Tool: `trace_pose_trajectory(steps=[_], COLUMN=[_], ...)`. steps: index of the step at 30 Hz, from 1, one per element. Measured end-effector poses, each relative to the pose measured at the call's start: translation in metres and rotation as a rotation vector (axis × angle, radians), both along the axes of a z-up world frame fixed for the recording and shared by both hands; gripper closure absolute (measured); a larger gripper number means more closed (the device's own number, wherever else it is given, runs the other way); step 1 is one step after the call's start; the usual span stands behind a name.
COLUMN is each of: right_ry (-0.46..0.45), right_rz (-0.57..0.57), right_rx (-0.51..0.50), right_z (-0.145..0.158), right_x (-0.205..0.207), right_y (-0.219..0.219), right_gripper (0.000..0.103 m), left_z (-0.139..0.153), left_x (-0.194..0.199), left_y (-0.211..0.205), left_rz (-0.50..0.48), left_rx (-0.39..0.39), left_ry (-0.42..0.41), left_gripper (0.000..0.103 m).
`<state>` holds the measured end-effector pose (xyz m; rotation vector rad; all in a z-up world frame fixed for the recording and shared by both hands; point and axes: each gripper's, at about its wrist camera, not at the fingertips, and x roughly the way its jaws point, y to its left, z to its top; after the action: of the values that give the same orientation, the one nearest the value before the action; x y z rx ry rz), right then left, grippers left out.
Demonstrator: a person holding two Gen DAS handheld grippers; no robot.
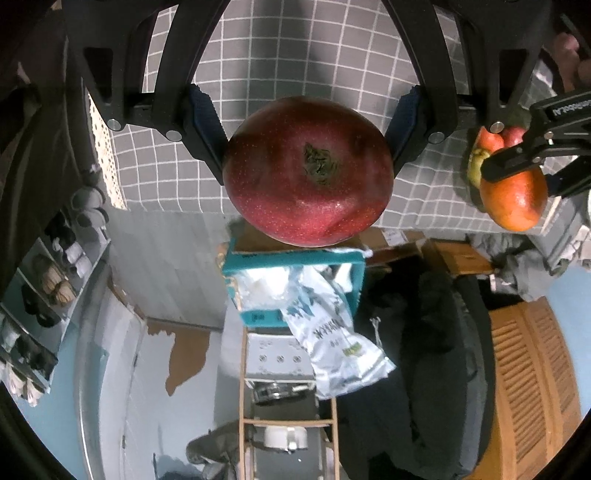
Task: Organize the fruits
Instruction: 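Carry the orange with the left tool while the right tool carries the red fruit toward the bowl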
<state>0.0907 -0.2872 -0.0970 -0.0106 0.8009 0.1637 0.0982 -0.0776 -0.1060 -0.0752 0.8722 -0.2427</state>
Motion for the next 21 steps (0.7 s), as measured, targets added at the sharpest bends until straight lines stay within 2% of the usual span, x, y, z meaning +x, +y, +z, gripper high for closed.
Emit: trace_pose_trajectory(steps=[10,21], right_ry=[-0.053,-0.074], right_rz=[0.051,0.113], right_rx=[0.016,0.026], right_z=[0.024,0.036], right_x=[-0.011,-0.012], right_y=[0.019,0.051], right_gripper=[0.026,0.026], left_z=[0.019,0.03], left_x=[-0.013,-0.024], left_y=[0.018,0.051], left_rz=[0.026,0.086], left_rx=[-0.004,-0.004], left_ry=[-0.05,-0.08], left_gripper=[0.037,0.037])
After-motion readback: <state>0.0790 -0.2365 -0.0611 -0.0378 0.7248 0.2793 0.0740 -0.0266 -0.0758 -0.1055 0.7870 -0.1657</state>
